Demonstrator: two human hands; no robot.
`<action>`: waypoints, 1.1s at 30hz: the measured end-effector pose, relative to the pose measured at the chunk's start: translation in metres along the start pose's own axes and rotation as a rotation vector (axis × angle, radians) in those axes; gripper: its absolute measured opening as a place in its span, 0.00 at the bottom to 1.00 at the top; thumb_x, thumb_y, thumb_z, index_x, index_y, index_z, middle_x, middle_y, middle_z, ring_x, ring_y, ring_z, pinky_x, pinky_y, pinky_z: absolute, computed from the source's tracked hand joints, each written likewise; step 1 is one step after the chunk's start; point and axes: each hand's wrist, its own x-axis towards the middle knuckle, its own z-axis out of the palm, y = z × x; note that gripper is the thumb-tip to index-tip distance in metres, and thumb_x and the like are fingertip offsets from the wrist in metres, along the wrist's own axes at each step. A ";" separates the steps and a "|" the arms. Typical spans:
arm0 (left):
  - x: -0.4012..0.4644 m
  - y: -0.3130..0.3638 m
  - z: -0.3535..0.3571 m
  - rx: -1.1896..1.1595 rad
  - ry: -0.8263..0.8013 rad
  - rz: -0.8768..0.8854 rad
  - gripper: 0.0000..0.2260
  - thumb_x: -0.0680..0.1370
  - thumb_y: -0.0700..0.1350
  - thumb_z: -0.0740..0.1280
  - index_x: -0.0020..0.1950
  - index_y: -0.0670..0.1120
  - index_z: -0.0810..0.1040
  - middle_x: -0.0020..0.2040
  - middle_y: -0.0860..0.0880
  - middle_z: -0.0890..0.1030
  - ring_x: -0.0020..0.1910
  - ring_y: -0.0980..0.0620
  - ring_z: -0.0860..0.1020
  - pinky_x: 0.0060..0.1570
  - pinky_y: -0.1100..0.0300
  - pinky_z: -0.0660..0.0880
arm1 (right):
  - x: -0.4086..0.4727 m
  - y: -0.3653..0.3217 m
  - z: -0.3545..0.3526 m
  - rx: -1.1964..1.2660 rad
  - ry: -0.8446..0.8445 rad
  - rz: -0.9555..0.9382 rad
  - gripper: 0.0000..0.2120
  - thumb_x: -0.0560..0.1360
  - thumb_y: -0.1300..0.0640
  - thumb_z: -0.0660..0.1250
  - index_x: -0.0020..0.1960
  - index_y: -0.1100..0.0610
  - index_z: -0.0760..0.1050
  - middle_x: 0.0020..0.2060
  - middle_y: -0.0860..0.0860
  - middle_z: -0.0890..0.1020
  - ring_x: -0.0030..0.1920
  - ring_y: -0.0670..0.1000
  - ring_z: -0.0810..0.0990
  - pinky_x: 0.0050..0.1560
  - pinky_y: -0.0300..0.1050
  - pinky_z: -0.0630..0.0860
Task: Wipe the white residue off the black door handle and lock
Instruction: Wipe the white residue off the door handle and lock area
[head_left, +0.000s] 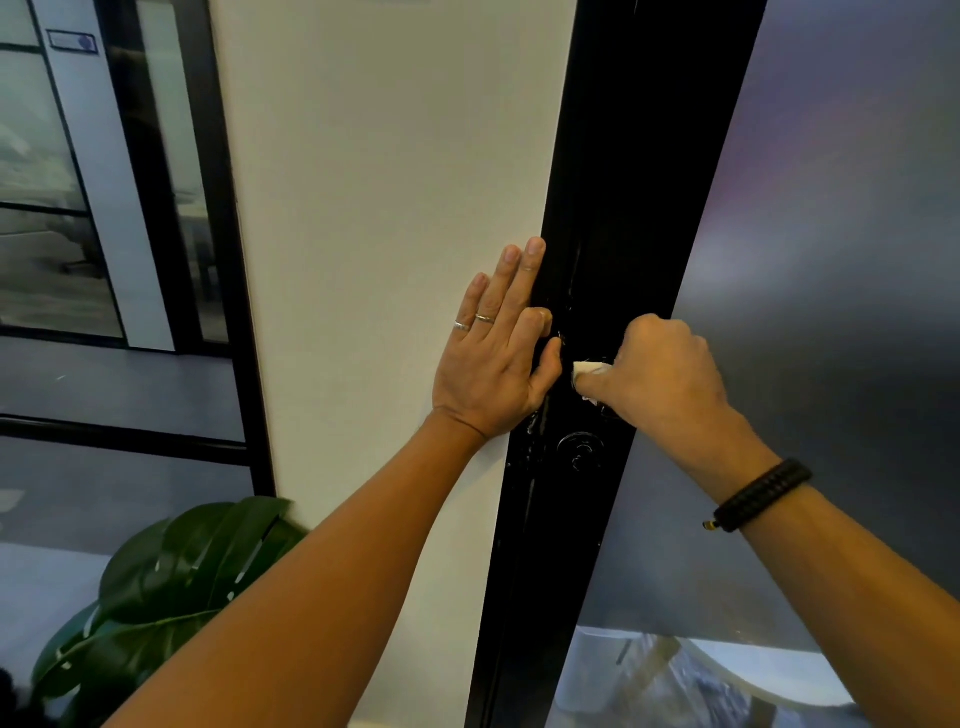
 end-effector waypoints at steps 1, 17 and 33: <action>0.000 0.000 0.000 0.002 -0.002 0.003 0.09 0.86 0.48 0.64 0.55 0.44 0.79 0.84 0.37 0.63 0.86 0.41 0.53 0.86 0.44 0.52 | 0.000 -0.003 -0.001 -0.061 0.008 0.014 0.20 0.69 0.44 0.79 0.43 0.55 0.73 0.37 0.52 0.78 0.41 0.57 0.82 0.38 0.50 0.80; -0.001 -0.001 0.003 0.023 0.010 0.023 0.10 0.87 0.49 0.63 0.56 0.44 0.80 0.84 0.36 0.65 0.85 0.37 0.60 0.85 0.42 0.56 | -0.030 -0.030 0.021 -0.746 0.032 -0.372 0.20 0.74 0.63 0.75 0.62 0.60 0.72 0.56 0.57 0.78 0.54 0.55 0.82 0.46 0.47 0.79; -0.002 -0.001 0.000 0.024 0.002 0.019 0.09 0.85 0.49 0.64 0.53 0.44 0.79 0.84 0.36 0.64 0.85 0.37 0.60 0.85 0.41 0.57 | 0.020 0.038 -0.028 0.431 -0.140 0.115 0.09 0.73 0.54 0.79 0.44 0.59 0.85 0.41 0.56 0.86 0.35 0.49 0.80 0.37 0.41 0.76</action>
